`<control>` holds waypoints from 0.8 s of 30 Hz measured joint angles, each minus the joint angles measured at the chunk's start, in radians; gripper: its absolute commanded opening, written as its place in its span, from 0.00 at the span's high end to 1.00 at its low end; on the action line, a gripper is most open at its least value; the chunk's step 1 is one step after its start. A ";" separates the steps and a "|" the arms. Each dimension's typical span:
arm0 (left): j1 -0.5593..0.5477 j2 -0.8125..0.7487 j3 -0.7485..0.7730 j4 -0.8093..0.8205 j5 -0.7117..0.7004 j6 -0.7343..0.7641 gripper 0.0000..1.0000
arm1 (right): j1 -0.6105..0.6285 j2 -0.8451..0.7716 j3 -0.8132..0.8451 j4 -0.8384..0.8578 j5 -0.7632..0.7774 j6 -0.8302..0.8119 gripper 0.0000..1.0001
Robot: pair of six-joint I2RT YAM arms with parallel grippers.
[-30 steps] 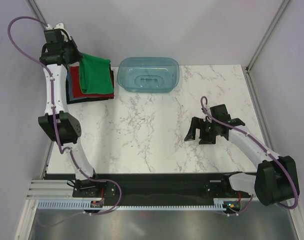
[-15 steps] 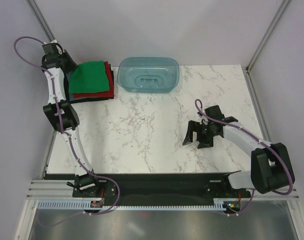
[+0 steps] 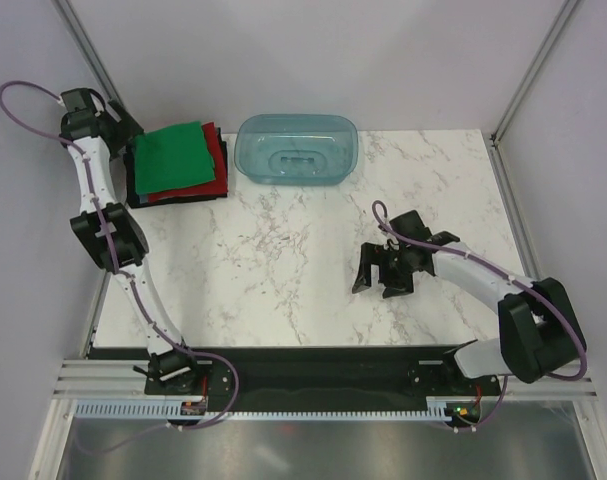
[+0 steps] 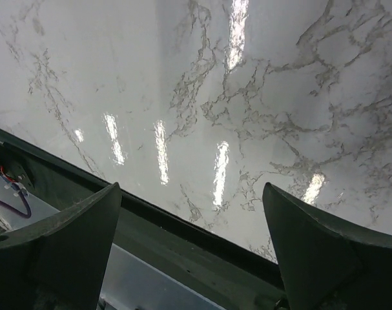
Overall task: Fold and stack the t-shirts
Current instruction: Neatly place the folded tshirt to the corner, then reset both grippers
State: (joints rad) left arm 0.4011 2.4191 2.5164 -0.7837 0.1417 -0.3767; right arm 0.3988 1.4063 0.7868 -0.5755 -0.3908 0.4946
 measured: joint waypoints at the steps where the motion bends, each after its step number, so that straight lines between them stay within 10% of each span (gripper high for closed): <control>1: -0.002 -0.038 -0.030 -0.004 -0.011 -0.008 0.00 | 0.007 -0.012 0.001 0.001 0.001 0.006 0.02; 14: -0.066 -0.531 -0.470 -0.001 -0.089 -0.037 0.00 | 0.025 -0.224 -0.068 -0.002 0.006 0.051 0.02; 24: -0.360 -1.014 -1.107 0.111 -0.086 -0.002 0.01 | 0.031 -0.293 -0.105 0.008 0.001 0.076 0.02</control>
State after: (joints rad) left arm 0.0414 1.4055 1.4097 -0.6727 0.0559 -0.3790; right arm 0.4301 1.1137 0.6823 -0.5671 -0.3897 0.5705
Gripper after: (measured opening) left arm 0.991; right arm 0.982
